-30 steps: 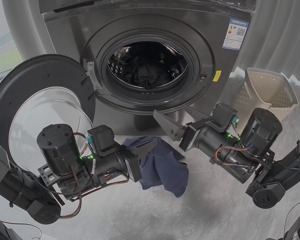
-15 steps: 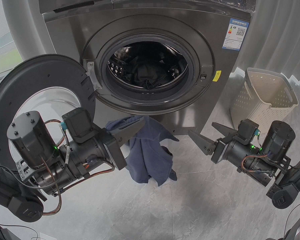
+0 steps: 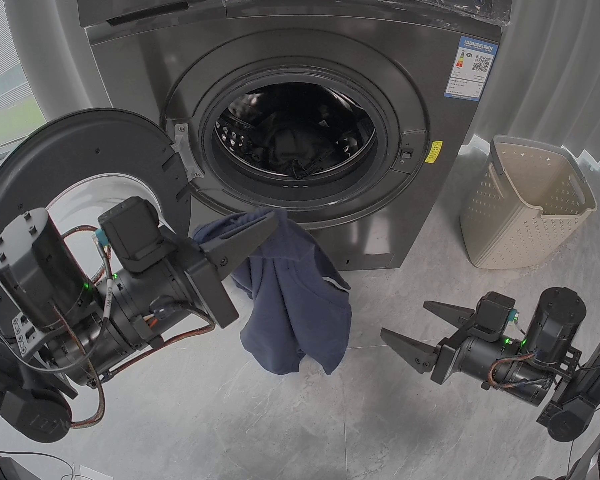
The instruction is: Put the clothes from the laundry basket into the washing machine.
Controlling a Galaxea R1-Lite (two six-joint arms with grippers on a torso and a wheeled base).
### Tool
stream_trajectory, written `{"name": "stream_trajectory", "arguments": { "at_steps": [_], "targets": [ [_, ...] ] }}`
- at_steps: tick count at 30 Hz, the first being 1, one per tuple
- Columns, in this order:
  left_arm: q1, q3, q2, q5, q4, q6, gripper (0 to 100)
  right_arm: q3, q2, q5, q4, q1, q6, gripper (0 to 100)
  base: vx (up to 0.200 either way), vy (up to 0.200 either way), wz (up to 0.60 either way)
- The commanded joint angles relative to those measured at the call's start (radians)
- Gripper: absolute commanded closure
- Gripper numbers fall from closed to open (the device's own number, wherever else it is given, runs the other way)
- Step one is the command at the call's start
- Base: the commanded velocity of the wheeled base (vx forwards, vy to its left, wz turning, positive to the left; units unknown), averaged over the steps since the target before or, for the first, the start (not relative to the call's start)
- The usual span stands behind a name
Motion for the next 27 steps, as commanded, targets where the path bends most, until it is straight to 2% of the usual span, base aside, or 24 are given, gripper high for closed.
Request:
{"name": "stream_trajectory", "arguments": {
  "at_steps": [1, 8, 17, 20, 27],
  "targets": [
    [0.000, -0.001, 0.004, 0.001, 0.002, 0.000, 100, 0.014, 0.076, 0.007, -0.020, 0.018, 0.009, 0, 0.000, 0.000, 0.00],
    [0.000, -0.001, 0.012, 0.001, 0.000, 0.001, 100, -0.005, 0.137, 0.034, -0.023, 0.077, 0.014, 0, 0.000, 0.000, 0.00],
    [0.002, -0.007, 0.027, 0.001, -0.002, 0.001, 100, -0.112, 0.252, 0.027, -0.024, 0.117, 0.026, 0, 0.000, 0.000, 0.00],
    [0.002, -0.013, 0.027, 0.001, -0.002, 0.001, 100, -0.152, 0.286, 0.024, -0.024, 0.110, 0.024, 0, 0.000, 0.000, 0.00],
    [0.002, -0.017, 0.027, 0.001, -0.002, 0.001, 100, -0.223, 0.312, 0.025, -0.023, 0.117, 0.081, 0, 0.000, 0.000, 0.00]
  ]
}}
